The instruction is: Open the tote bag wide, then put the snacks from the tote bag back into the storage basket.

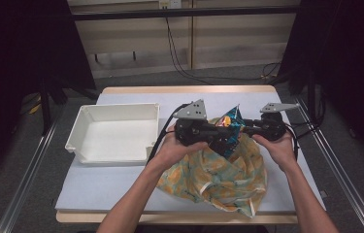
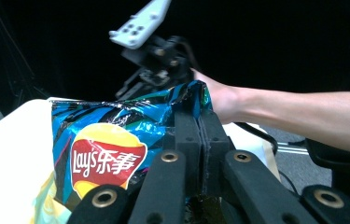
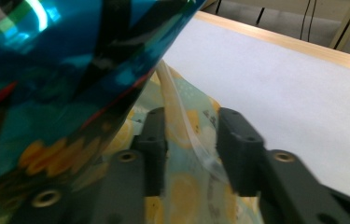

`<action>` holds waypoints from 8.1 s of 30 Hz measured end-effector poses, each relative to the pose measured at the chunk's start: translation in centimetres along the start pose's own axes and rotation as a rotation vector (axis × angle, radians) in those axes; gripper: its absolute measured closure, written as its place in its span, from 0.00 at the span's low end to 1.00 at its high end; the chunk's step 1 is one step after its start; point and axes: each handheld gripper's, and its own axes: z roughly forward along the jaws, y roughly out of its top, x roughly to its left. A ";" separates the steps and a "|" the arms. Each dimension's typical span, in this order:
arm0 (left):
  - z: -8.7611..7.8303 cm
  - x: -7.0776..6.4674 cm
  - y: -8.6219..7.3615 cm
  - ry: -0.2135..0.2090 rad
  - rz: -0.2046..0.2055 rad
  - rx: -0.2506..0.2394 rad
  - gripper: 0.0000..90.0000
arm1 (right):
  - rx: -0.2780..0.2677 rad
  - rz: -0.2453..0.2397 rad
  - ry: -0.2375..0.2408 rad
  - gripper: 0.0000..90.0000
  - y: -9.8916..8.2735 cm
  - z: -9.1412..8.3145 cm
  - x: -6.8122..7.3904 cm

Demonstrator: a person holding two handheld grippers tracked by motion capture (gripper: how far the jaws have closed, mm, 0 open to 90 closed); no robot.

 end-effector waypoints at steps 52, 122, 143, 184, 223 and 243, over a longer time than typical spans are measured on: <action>-2.8 2.5 7.7 0.073 -0.040 -0.149 0.99 | -0.135 -0.040 0.077 0.21 -5.5 -6.8 6.2; -22.1 6.5 -1.1 0.590 -0.228 -0.098 0.99 | -0.148 -0.064 0.111 0.19 -5.6 -6.4 6.9; -21.5 11.2 -5.7 0.799 -0.336 -0.031 0.99 | -0.146 -0.057 0.111 0.19 -5.7 -6.3 6.8; -13.1 15.2 -7.5 0.742 -0.359 -0.056 0.95 | -0.148 -0.051 0.118 0.19 -5.6 -6.3 6.5; -12.4 15.5 -8.8 0.651 -0.411 -0.006 0.64 | -0.138 -0.050 0.113 0.19 -5.7 -6.2 6.4; -14.3 15.0 -8.0 0.595 -0.401 -0.063 0.45 | -0.149 -0.044 0.111 0.19 -5.6 -6.3 6.2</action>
